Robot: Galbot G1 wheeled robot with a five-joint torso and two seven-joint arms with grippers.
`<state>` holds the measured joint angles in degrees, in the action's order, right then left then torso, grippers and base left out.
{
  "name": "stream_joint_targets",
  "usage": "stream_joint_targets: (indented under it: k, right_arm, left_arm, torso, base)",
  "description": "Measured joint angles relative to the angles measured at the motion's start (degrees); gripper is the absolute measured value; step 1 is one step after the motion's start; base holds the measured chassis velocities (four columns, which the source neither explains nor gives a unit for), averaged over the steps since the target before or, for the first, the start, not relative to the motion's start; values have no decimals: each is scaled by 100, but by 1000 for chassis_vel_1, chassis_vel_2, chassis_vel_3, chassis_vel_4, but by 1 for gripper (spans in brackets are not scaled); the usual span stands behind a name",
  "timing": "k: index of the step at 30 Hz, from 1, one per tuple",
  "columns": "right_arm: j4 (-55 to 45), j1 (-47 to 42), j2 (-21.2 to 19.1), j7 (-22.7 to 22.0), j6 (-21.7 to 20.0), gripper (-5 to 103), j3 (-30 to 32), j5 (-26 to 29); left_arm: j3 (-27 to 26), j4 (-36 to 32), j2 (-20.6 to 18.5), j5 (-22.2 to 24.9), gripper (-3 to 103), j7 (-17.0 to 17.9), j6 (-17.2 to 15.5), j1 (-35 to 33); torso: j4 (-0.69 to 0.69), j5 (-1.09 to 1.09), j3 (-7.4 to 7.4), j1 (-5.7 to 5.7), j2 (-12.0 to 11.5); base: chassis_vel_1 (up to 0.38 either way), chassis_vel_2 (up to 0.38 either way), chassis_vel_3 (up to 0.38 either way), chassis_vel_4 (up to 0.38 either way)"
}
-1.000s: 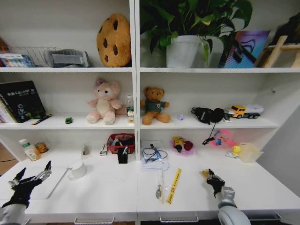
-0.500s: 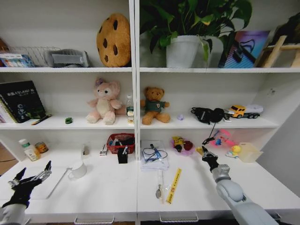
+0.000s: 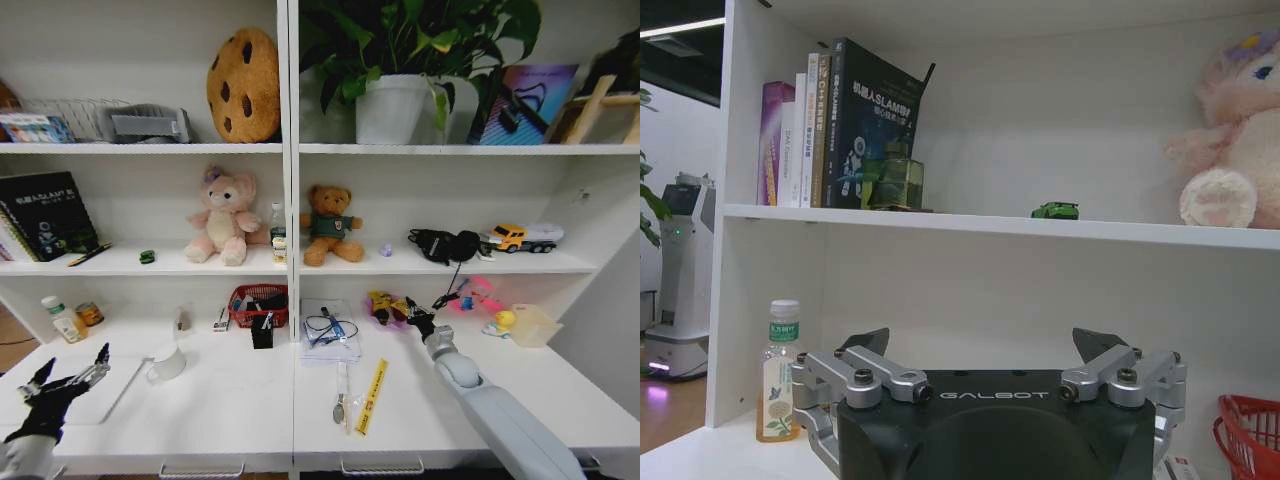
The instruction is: Organize the objects on the table.
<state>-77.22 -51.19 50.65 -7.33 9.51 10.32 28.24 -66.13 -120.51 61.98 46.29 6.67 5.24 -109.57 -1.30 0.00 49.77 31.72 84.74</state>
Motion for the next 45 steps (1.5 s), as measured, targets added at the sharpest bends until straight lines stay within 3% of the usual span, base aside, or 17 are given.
stream_joint_targets:
  k: [2, 3, 6, 8, 10, 11, 13, 14, 16, 18, 20, 22, 25, 36, 45]
  right_arm:
    - [5, 1, 8, -14, 0, 11, 0, 0]
    - [4, -20, 8, -20, 2, 22, 22, -1]
    - [-71, -113, -2, -32, 7, 27, 109, -5]
    - [-353, -355, -42, -62, 3, 43, 293, -9]
    - [-467, -456, -61, -70, -5, 43, 360, -12]
    - [-832, -753, -96, -119, -18, 54, 533, -48]
    - [-1051, -934, -102, -192, -22, 54, 632, -76]
    - [-1332, -1207, -101, -313, -12, 65, 779, -138]
    - [-1548, -1414, -95, -405, -13, 65, 888, -181]
    - [-2108, -1983, -79, -541, -16, 76, 1183, -268]
    - [-2383, -2253, -61, -579, -24, 76, 1331, -309]
    - [-2833, -2680, -19, -635, -40, 91, 1601, -384]
    - [-3317, -3133, 60, -676, -55, 99, 1933, -480]
    - [-4465, -5086, 456, -546, 378, 100, 3321, -801]
    - [-4757, -5014, 399, -624, 264, 100, 3491, -634]
  left_arm:
    - [0, 0, 0, 0, 100, 0, 0, 0]
    - [0, 0, 0, 0, 100, 0, 0, 0]
    - [0, 0, 0, 0, 100, 0, 0, 0]
    - [0, 0, 0, 0, 100, 0, 0, 0]
    - [0, 0, 0, 0, 100, 0, 0, 0]
    - [0, 0, 0, 0, 100, 0, 0, 0]
    - [0, 0, 0, 0, 100, 0, 0, 0]
    - [0, 0, 0, 0, 100, 0, 0, 0]
    - [0, 0, 0, 0, 100, -1, 0, 0]
    - [0, 0, 0, 0, 100, 0, 0, 0]
    - [0, 0, 0, 0, 100, 0, 0, 0]
    - [0, 0, 0, 0, 100, 0, 0, 0]
    - [0, 0, 0, 0, 100, 1, 0, 0]
    - [0, 0, 0, 0, 100, 0, 0, 0]
    - [0, 0, 0, 0, 100, 0, -1, 0]
  torso:
    - [-1, 0, 0, 0, 0]
    - [-1, 0, 0, 0, 0]
    - [-1, 0, 0, 0, 0]
    - [0, 0, 0, 0, 0]
    - [-1, 0, -1, 0, 0]
    - [-2, 0, -1, 0, 0]
    - [-1, 0, -1, -1, 0]
    - [0, 0, -1, -1, 1]
    - [-1, 0, -1, -1, 0]
    - [-1, 0, -1, -1, 1]
    - [-1, -1, -1, -1, 1]
    - [-2, 0, -1, -1, 1]
    - [-1, -1, -1, -2, 2]
    - [-2, 0, -2, -2, 2]
    - [0, -1, -1, -1, 1]
  base:
    - [0, 0, 0, 0]
    - [0, 0, 0, 0]
    - [0, 0, 0, 0]
    - [0, 0, 0, 0]
    - [0, 0, 0, 0]
    - [0, 0, 0, 0]
    - [0, 0, 0, 0]
    - [0, 0, 0, 0]
    - [0, 0, 0, 0]
    - [0, 0, 0, 0]
    - [0, 0, 0, 0]
    - [0, 0, 0, 0]
    - [0, 0, 0, 0]
    - [0, 0, 0, 0]
    - [0, 0, 0, 0]
